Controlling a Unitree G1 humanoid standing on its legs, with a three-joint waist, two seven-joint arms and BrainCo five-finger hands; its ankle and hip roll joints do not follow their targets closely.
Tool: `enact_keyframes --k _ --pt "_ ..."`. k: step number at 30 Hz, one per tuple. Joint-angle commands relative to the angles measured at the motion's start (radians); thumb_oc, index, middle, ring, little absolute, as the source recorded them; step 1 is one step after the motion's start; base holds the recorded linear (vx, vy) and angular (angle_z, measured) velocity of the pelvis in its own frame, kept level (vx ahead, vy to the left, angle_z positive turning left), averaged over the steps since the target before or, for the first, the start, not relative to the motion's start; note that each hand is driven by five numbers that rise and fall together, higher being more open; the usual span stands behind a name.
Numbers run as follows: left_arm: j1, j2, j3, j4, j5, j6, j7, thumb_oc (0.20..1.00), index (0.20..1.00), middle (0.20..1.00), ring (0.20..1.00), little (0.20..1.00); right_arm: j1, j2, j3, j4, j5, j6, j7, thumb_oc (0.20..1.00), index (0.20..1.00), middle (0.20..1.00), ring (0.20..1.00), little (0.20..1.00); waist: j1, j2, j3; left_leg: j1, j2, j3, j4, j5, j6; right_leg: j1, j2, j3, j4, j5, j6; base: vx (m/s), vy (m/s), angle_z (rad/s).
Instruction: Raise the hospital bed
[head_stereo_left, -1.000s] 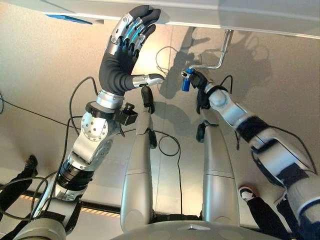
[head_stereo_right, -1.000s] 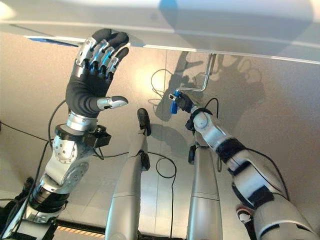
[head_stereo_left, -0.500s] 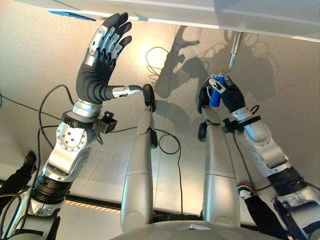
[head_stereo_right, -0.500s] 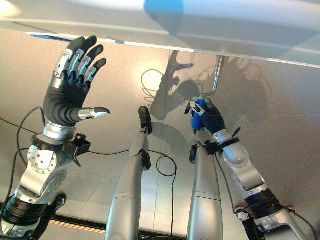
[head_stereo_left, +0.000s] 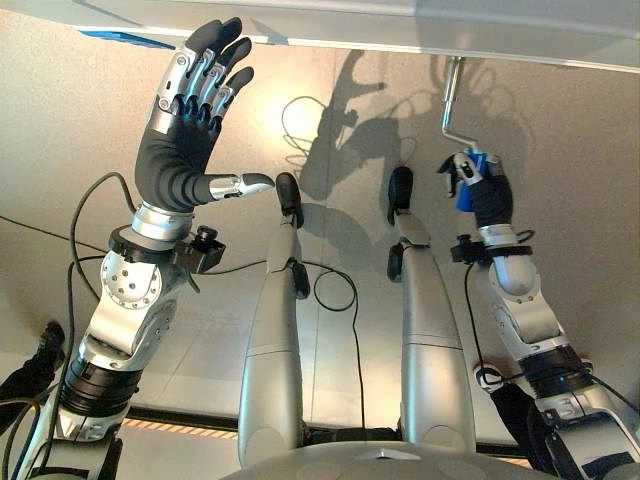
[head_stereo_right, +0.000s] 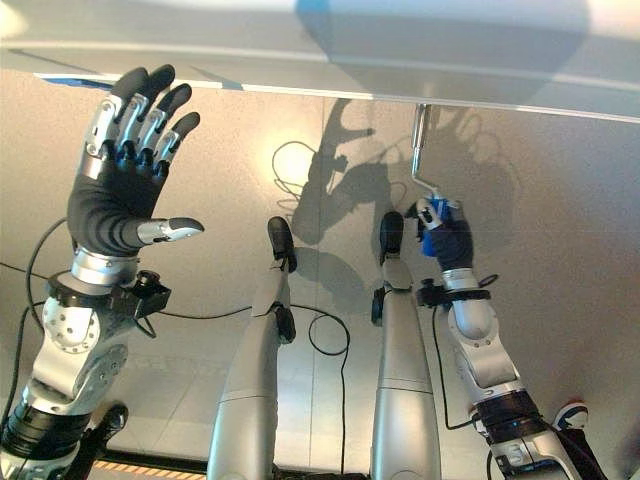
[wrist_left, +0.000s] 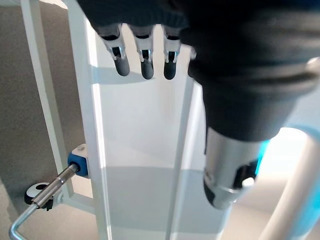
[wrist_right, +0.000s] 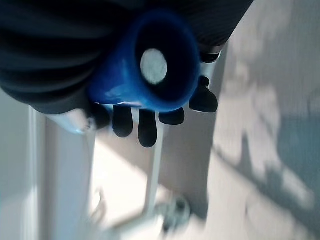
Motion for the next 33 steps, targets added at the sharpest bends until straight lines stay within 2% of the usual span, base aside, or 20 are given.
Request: enact_keyframes --k 1,4,8,10,11,12,13,16,17,19,20,23,24,27,28,29,31,33 --pt "-0.023 0.004 0.009 -0.079 -0.007 -0.066 -0.001 1.000 1.000 1.000 1.000 1.000 -0.161 -0.126 -0.219 0.093 0.045 -0.047 -0.191 0.200 0.200 0.200 0.200 0.200 0.000 0.007 -0.014 0.055 -0.014 0.028 0.125 -0.159 0.016 0.094 0.033 -0.025 -0.130 0.068 0.059 0.00 0.011 -0.05" --pt "-0.032 0.026 -0.017 -0.085 -0.011 -0.055 0.000 1.000 1.000 1.000 1.000 1.000 -0.208 -0.188 -0.173 0.280 0.052 0.011 -0.194 0.200 0.200 0.200 0.200 0.200 0.008 0.009 -0.014 0.055 -0.011 0.030 0.121 -0.157 0.014 0.095 0.033 -0.028 -0.132 0.071 0.058 0.00 0.005 -0.04" --pt "-0.044 0.044 -0.043 -0.085 -0.005 -0.045 0.005 1.000 1.000 1.000 1.000 1.000 -0.230 -0.249 -0.099 0.375 -0.031 0.084 -0.176 0.200 0.200 0.200 0.200 0.200 0.011 0.007 -0.014 0.057 -0.012 0.030 0.117 -0.154 0.014 0.094 0.033 -0.027 -0.136 0.074 0.058 0.00 0.000 0.00" --pt "-0.052 0.048 -0.052 -0.084 -0.005 -0.045 0.007 1.000 1.000 1.000 1.000 1.000 -0.250 -0.252 -0.083 0.432 -0.014 0.091 -0.165 0.200 0.200 0.200 0.200 0.200 0.013 0.009 -0.014 0.057 -0.012 0.030 0.116 -0.154 0.014 0.094 0.033 -0.029 -0.136 0.075 0.058 0.00 0.000 0.00" --pt "-0.069 0.066 -0.071 -0.085 -0.009 -0.044 0.008 1.000 1.000 1.000 1.000 1.000 -0.305 -0.288 -0.012 0.547 -0.033 0.128 -0.132 0.200 0.200 0.200 0.200 0.200 0.020 0.011 -0.014 0.057 -0.010 0.032 0.114 -0.151 0.013 0.092 0.033 -0.032 -0.137 0.075 0.057 0.00 0.000 0.00" --pt "-0.068 0.065 -0.069 -0.085 -0.009 -0.045 0.009 1.000 1.000 1.000 1.000 1.000 -0.312 -0.289 -0.007 0.553 -0.032 0.127 -0.131 0.200 0.200 0.200 0.200 0.200 0.018 0.011 -0.014 0.056 -0.010 0.033 0.114 -0.151 0.013 0.092 0.033 -0.032 -0.137 0.075 0.057 0.00 0.000 0.00" --pt "-0.071 0.070 -0.078 -0.087 -0.009 -0.040 0.011 1.000 1.000 1.000 1.000 1.000 -0.341 -0.314 0.054 0.620 -0.083 0.164 -0.111 0.200 0.200 0.200 0.200 0.200 0.024 0.011 -0.014 0.054 -0.010 0.032 0.114 -0.148 0.012 0.092 0.034 -0.034 -0.136 0.076 0.056 0.00 0.000 0.00" --pt "-0.080 0.066 -0.094 -0.086 -0.008 -0.037 0.014 1.000 1.000 1.000 1.000 1.000 -0.392 -0.316 0.110 0.706 -0.093 0.181 -0.092 0.200 0.200 0.200 0.200 0.200 0.026 0.013 -0.014 0.051 -0.010 0.031 0.116 -0.148 0.012 0.089 0.034 -0.035 -0.135 0.078 0.056 0.00 0.000 0.00" --pt "-0.101 0.070 -0.118 -0.082 -0.010 -0.034 0.013 1.000 1.000 1.000 1.000 1.000 -0.459 -0.317 0.192 0.846 -0.115 0.210 -0.044 0.200 0.200 0.200 0.200 0.200 0.034 0.018 -0.014 0.050 -0.012 0.029 0.115 -0.147 0.012 0.087 0.033 -0.037 -0.135 0.080 0.056 0.00 0.000 0.00" --pt "-0.112 0.069 -0.130 -0.081 -0.012 -0.033 0.013 1.000 1.000 1.000 1.000 1.000 -0.496 -0.312 0.235 0.915 -0.128 0.222 -0.023 0.200 0.200 0.200 0.200 0.200 0.039 0.023 -0.014 0.049 -0.013 0.029 0.115 -0.146 0.012 0.087 0.033 -0.037 -0.135 0.081 0.055 0.00 0.000 0.00" --pt "-0.134 0.068 -0.153 -0.074 -0.020 -0.030 0.009 1.000 1.000 1.000 1.000 1.000 -0.561 -0.293 0.320 1.024 -0.155 0.253 0.041 0.200 0.200 0.200 0.200 0.200 0.050 0.031 -0.014 0.047 -0.012 0.028 0.116 -0.144 0.011 0.085 0.032 -0.037 -0.133 0.081 0.055 0.00 0.000 0.00" --pt "-0.166 0.048 -0.190 -0.056 -0.032 -0.019 -0.003 1.000 1.000 1.000 1.000 1.000 -0.650 -0.246 0.406 1.138 -0.203 0.298 0.122 0.200 0.200 0.200 0.200 0.200 0.069 0.045 -0.014 0.047 -0.015 0.028 0.117 -0.144 0.013 0.085 0.029 -0.039 -0.133 0.081 0.054 0.00 0.000 0.00" --pt "-0.166 0.047 -0.189 -0.055 -0.032 -0.019 -0.004 1.000 1.000 1.000 1.000 1.000 -0.653 -0.246 0.408 1.140 -0.203 0.298 0.123 0.200 0.200 0.200 0.200 0.200 0.068 0.046 -0.014 0.045 -0.015 0.028 0.118 -0.144 0.013 0.084 0.030 -0.039 -0.133 0.081 0.054 0.00 0.000 0.00" --pt "-0.199 0.005 -0.196 -0.040 -0.016 -0.002 0.001 1.000 1.000 1.000 1.000 1.000 -0.721 -0.142 0.470 1.163 -0.258 0.324 0.160 0.200 0.200 0.200 0.200 0.200 0.081 0.059 -0.014 0.044 -0.019 0.027 0.122 -0.146 0.016 0.081 0.030 -0.039 -0.128 0.081 0.051 0.00 0.000 0.00" --pt "-0.198 0.005 -0.195 -0.040 -0.016 -0.002 0.001 1.000 1.000 1.000 1.000 1.000 -0.723 -0.141 0.471 1.164 -0.258 0.324 0.160 0.200 0.200 0.200 0.200 0.200 0.080 0.059 -0.014 0.043 -0.019 0.027 0.123 -0.146 0.016 0.080 0.030 -0.039 -0.128 0.081 0.051 0.00 0.000 0.00" --pt "-0.204 -0.028 -0.194 -0.028 -0.012 0.007 0.006 1.000 1.000 1.000 1.000 1.000 -0.743 -0.079 0.496 1.152 -0.280 0.330 0.169 0.200 0.200 0.200 0.200 0.200 0.085 0.062 -0.014 0.042 -0.020 0.026 0.125 -0.146 0.018 0.077 0.031 -0.039 -0.126 0.080 0.050 0.00 0.000 0.00" --pt "-0.213 -0.054 -0.188 -0.019 0.000 0.015 0.018 1.000 1.000 1.000 1.000 1.000 -0.761 -0.013 0.525 1.140 -0.315 0.339 0.172 0.200 0.200 0.200 0.200 0.200 0.086 0.064 -0.014 0.041 -0.021 0.027 0.124 -0.145 0.019 0.076 0.032 -0.037 -0.126 0.080 0.049 0.00 0.000 0.00" --pt "-0.216 -0.063 -0.186 -0.016 0.005 0.016 0.023 1.000 1.000 1.000 1.000 1.000 -0.775 0.019 0.553 1.131 -0.346 0.342 0.178 0.200 0.200 0.200 0.200 0.200 0.087 0.063 -0.014 0.041 -0.022 0.027 0.123 -0.145 0.019 0.075 0.031 -0.037 -0.127 0.081 0.048 0.00 0.007 -0.04"
